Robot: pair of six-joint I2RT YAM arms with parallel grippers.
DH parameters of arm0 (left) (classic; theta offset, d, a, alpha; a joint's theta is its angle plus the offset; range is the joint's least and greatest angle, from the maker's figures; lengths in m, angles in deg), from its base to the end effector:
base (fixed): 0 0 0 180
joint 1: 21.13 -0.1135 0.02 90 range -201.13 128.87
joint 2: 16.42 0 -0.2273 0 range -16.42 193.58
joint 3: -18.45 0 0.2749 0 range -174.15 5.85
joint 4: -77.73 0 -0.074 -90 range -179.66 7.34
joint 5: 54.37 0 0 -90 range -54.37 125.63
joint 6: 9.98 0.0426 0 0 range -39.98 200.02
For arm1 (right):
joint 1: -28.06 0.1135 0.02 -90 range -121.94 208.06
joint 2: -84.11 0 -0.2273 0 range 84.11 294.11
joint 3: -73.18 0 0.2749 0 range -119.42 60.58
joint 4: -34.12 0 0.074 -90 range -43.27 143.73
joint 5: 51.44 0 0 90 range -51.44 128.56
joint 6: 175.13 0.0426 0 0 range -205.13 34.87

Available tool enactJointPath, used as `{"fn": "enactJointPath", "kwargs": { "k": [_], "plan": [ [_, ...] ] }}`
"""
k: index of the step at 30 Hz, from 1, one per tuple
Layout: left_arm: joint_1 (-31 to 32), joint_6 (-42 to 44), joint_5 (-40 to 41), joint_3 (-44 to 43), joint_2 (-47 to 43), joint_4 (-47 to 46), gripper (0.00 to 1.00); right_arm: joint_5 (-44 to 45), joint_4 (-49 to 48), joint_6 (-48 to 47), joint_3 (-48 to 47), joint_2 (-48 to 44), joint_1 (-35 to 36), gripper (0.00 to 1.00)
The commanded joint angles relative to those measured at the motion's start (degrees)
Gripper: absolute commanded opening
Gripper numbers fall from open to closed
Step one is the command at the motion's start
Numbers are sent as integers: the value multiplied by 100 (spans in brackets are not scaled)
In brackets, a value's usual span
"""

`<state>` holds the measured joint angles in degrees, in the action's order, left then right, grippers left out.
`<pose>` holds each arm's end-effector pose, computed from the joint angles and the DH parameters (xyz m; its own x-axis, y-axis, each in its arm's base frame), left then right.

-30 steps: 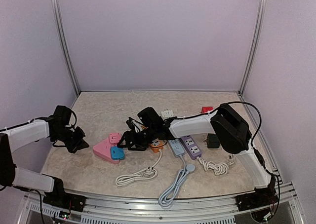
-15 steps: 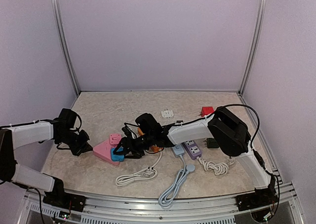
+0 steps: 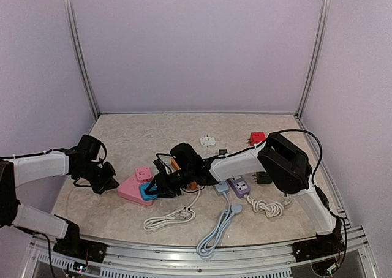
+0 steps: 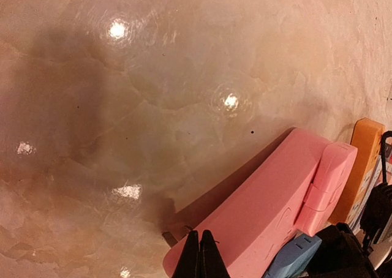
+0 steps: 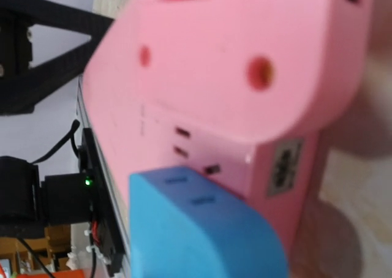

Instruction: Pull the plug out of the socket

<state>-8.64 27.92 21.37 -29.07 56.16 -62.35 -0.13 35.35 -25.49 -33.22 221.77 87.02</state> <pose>0.2416 -0.0643 0.1095 -0.7891 -0.6085 -0.0837 -0.5069 0.7221 -0.4708 0.2419 0.4537 0.0663 -0.9516 -0.2752 -0.1366 -0.2364 0.3722 0.8975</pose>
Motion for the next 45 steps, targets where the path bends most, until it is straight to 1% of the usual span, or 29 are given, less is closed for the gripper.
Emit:
{"fn": "enactJointPath", "kwargs": {
  "k": [1,4,9,12,19,21,24,25,27,30,33,36,39,45],
  "plan": [
    [209,-121,-65,-61,65,-269,0,221,324,-256,-229,-301,-149,35],
    [336,-157,-72,-218,251,-369,0,233,375,-319,-238,-370,-273,31],
    [467,-211,-139,-457,541,-588,0,324,742,-623,-371,-440,-403,30],
    [528,-194,-179,-653,723,-745,0,515,1090,-942,-532,-449,-458,29],
    [644,-118,-168,-1080,1196,-692,0,871,2254,-1881,-1033,-404,-453,32],
    [663,-78,-158,-1111,1176,-587,0,994,2518,-2192,-1090,-492,-402,35],
    [708,47,-132,-1114,1021,-374,0,932,2931,-2503,-1184,-496,-385,44],
    [741,76,-137,-1114,969,-311,0,1001,2998,-2549,-1153,-519,-385,49],
    [839,120,-124,-1113,840,-183,0,1074,2986,-2559,-986,-551,-404,58],
    [1033,99,-137,-1090,739,-96,0,801,2975,-2511,-930,-428,-438,64],
    [1296,-5,-159,-1045,739,-94,0,544,2925,-2488,-898,-364,-406,65],
    [1435,-83,-149,-941,824,-172,0,478,3052,-2596,-1022,-360,-373,66],
    [1449,-117,-183,-829,916,-211,0,465,3222,-2670,-1187,-346,-338,66],
    [1449,-17,-138,-690,1073,-229,0,169,3024,-2496,-1217,-327,-311,64]
  ]
}}
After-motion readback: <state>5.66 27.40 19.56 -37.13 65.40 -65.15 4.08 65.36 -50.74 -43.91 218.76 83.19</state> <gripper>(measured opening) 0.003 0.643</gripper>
